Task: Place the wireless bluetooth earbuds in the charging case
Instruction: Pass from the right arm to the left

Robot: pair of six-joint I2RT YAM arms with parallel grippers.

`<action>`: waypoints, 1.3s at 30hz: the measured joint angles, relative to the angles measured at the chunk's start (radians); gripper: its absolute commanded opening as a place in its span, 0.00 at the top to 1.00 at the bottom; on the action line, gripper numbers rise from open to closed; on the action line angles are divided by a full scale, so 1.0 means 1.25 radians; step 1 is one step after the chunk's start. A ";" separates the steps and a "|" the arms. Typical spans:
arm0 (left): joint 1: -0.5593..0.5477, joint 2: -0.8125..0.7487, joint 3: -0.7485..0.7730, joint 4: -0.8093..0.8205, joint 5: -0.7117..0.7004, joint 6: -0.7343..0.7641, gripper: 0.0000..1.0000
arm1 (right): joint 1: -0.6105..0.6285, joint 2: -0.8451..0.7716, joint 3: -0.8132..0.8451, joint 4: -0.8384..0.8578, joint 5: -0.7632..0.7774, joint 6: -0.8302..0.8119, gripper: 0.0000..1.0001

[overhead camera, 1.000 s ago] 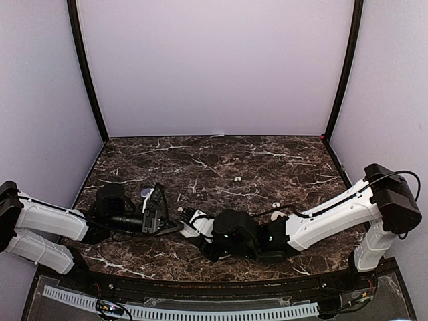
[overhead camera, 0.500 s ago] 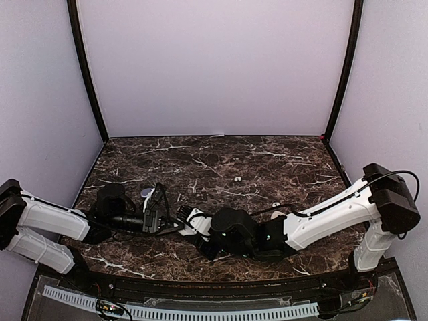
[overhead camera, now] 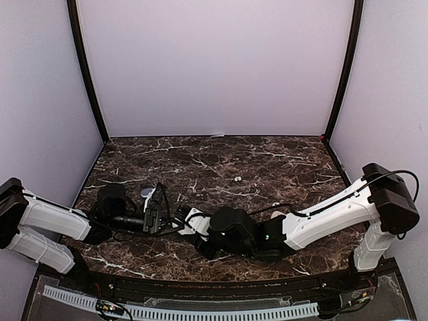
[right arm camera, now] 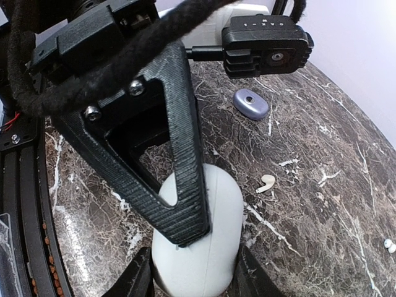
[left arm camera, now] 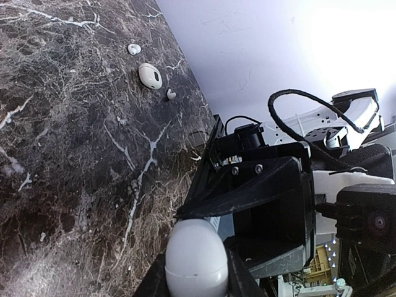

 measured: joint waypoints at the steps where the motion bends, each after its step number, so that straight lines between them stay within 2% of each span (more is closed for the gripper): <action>1: 0.000 0.000 0.000 -0.001 -0.001 0.000 0.76 | 0.000 0.000 0.000 0.000 0.000 -0.003 0.60; 3: 0.000 0.000 0.000 -0.001 -0.001 0.001 0.77 | -0.001 0.000 0.000 0.000 0.000 -0.005 0.56; 6: 0.000 0.000 0.000 -0.001 0.000 0.005 0.77 | -0.002 0.000 -0.001 0.001 -0.006 -0.008 0.45; 9: 0.000 0.000 0.000 -0.001 -0.001 0.014 0.77 | -0.002 -0.002 -0.009 0.017 -0.024 -0.013 0.38; 15: 0.000 0.000 0.000 0.000 0.001 0.045 0.78 | -0.014 -0.045 -0.067 0.037 -0.071 -0.004 0.32; 24: 0.000 0.000 0.000 -0.002 0.025 0.112 0.78 | -0.099 -0.159 -0.175 0.108 -0.215 0.058 0.35; 26: 0.000 0.000 0.000 -0.002 0.038 0.129 0.82 | -0.131 -0.172 -0.193 0.133 -0.266 0.089 0.37; 28: 0.000 -0.001 0.000 0.003 0.056 0.150 0.86 | -0.166 -0.174 -0.204 0.165 -0.337 0.127 0.39; 33: 0.000 -0.023 -0.004 0.040 0.081 0.233 0.86 | -0.238 -0.164 -0.210 0.252 -0.514 0.222 0.42; 39: -0.006 -0.066 -0.039 0.110 0.067 0.352 0.87 | -0.244 -0.121 -0.202 0.289 -0.630 0.262 0.44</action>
